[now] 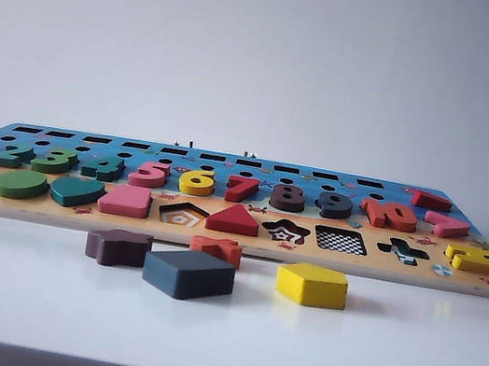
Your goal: Insert the cube into the slot.
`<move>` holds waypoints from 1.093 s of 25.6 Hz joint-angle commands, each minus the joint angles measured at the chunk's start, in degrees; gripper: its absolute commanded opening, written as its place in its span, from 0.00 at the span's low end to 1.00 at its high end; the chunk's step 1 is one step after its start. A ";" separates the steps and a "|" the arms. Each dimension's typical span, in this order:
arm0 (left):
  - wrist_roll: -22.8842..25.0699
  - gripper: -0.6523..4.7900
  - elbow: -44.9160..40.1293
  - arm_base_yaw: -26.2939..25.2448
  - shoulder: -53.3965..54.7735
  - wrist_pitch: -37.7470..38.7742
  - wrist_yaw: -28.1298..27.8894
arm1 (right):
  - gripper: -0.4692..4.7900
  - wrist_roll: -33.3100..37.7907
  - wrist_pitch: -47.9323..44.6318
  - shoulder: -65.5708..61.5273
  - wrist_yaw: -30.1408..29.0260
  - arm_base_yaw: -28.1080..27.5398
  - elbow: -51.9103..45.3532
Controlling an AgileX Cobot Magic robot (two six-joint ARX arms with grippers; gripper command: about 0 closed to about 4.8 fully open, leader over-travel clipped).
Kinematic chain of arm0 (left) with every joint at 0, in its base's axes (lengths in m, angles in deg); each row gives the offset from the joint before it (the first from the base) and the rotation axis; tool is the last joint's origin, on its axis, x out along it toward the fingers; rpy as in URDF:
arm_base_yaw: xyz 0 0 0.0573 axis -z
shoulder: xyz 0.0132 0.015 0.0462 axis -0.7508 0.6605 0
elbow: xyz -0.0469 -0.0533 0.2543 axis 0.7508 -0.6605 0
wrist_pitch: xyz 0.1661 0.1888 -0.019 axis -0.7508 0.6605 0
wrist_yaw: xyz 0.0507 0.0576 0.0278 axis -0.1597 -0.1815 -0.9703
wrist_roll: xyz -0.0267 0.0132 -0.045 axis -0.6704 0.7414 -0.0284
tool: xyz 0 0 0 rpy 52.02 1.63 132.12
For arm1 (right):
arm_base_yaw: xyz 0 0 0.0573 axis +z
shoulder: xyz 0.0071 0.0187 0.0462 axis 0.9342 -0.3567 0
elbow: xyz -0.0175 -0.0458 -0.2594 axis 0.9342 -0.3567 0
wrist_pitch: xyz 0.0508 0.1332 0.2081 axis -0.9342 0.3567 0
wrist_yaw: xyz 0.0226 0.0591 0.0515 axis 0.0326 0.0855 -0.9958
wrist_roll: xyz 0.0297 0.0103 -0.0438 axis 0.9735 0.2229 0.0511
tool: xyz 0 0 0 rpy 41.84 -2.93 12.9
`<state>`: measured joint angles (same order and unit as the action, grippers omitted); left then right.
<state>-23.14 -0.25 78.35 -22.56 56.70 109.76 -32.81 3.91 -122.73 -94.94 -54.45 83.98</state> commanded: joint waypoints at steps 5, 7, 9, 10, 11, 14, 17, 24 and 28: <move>0.02 0.15 0.22 0.09 0.07 -2.32 2.47 | 0.69 -6.23 7.82 -12.85 14.60 16.20 8.41; 0.02 0.15 0.20 0.09 0.07 -1.90 2.47 | 0.71 -5.81 8.48 -15.80 18.64 20.72 10.16; 0.02 0.15 0.20 0.09 0.09 -1.55 2.45 | 0.71 -3.85 8.70 -18.88 22.62 25.29 11.76; 0.02 0.15 0.20 0.09 0.09 -1.60 2.45 | 0.71 -2.47 8.68 -20.04 23.91 26.86 12.26; 0.04 0.15 0.20 0.09 0.09 -1.66 2.45 | 0.71 -0.92 8.68 -21.35 24.90 28.57 12.79; 0.02 0.15 0.20 0.09 0.09 -1.68 2.45 | 0.71 4.22 8.66 -26.71 26.29 33.94 14.19; 0.02 0.15 0.20 0.09 0.09 -1.68 2.43 | 0.71 6.51 8.83 -29.90 28.48 36.87 14.32; 0.07 0.15 0.20 0.07 0.09 -1.68 1.99 | 0.71 9.20 7.23 -35.60 32.63 42.69 14.38; 0.07 0.15 0.20 0.07 0.31 -1.70 1.97 | 0.80 9.31 6.05 -38.12 35.30 44.74 15.37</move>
<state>-23.12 -0.25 78.35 -22.27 55.39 111.60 -23.74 11.04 -160.54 -60.83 -9.99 98.69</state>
